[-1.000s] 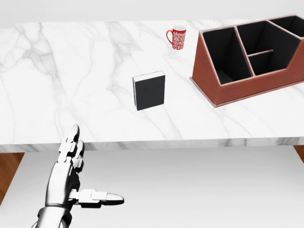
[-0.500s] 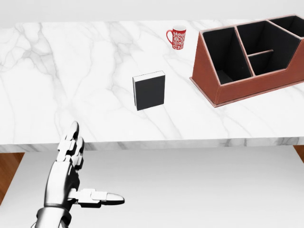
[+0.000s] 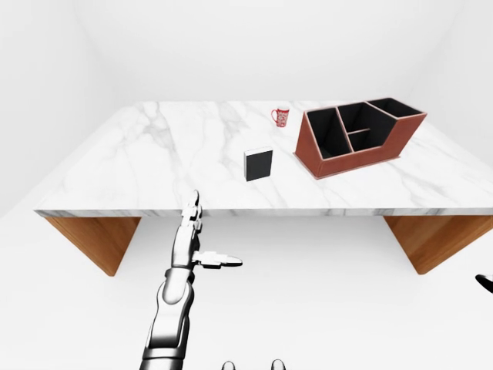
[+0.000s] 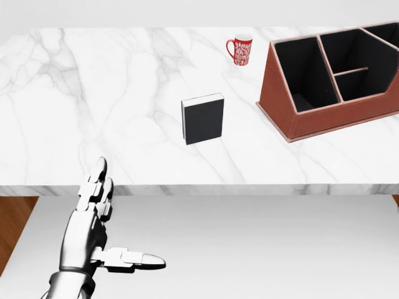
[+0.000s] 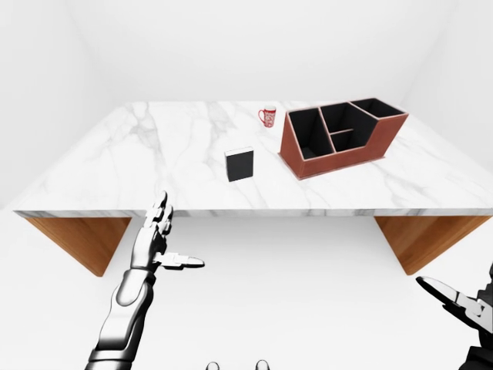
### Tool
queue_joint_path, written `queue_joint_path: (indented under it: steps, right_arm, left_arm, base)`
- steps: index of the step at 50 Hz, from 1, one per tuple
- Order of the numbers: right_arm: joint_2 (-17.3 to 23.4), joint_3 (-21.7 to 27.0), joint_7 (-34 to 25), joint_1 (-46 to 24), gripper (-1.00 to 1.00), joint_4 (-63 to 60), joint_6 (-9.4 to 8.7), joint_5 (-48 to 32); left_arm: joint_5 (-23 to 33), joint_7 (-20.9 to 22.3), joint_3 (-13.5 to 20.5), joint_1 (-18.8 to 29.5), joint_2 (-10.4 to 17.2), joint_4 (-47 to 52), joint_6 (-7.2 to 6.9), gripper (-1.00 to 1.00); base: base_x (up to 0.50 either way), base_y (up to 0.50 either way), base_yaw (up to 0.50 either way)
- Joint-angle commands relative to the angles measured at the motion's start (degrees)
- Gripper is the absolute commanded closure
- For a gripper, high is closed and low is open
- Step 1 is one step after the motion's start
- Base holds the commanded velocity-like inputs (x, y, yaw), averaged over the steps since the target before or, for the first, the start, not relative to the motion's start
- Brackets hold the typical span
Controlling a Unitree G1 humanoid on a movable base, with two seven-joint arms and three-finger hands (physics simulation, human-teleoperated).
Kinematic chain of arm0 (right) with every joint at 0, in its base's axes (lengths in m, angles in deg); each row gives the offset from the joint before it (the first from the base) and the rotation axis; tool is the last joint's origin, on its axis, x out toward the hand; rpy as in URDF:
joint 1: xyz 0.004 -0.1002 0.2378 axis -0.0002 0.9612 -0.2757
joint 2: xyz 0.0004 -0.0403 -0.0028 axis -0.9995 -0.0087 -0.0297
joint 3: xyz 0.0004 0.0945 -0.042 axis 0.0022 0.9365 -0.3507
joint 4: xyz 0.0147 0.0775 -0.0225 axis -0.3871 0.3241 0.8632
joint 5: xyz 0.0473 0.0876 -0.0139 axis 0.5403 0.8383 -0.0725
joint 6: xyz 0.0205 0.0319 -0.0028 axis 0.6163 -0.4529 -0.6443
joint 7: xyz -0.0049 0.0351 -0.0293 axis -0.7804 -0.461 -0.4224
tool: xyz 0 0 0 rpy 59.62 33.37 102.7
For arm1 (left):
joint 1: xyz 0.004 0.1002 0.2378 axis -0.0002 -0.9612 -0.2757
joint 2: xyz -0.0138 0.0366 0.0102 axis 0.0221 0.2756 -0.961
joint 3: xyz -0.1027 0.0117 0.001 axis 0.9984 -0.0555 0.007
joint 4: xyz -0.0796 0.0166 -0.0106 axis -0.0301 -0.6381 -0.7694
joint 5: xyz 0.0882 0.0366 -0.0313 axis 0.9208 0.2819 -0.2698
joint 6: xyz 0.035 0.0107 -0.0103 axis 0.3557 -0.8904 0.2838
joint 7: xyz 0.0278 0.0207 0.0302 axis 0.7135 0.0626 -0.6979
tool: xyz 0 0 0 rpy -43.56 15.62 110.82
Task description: Pick up the book and place it in the left compartment of the caddy.
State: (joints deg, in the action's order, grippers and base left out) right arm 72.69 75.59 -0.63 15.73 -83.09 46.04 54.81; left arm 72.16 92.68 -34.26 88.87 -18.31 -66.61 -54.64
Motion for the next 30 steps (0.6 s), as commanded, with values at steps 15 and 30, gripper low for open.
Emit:
queue_joint_path:
  steps: [15, 30]
  right_arm:
    - [-0.1, -0.2, -0.7, -0.1, -1.00, 0.4, 0.00, -0.1]
    - [-0.3, -0.4, -1.0, 0.2, -1.00, 0.1, 0.00, -0.2]
  left_arm:
    - [0.8, -0.1, -0.1, 0.4, 0.0, -1.1, 0.00, -1.00]
    - [0.9, -0.7, -0.2, -0.7, -0.1, 1.6, 0.00, -1.00]
  base:
    - [0.00, 0.00, 0.22]
    - [0.00, 0.00, 0.22]
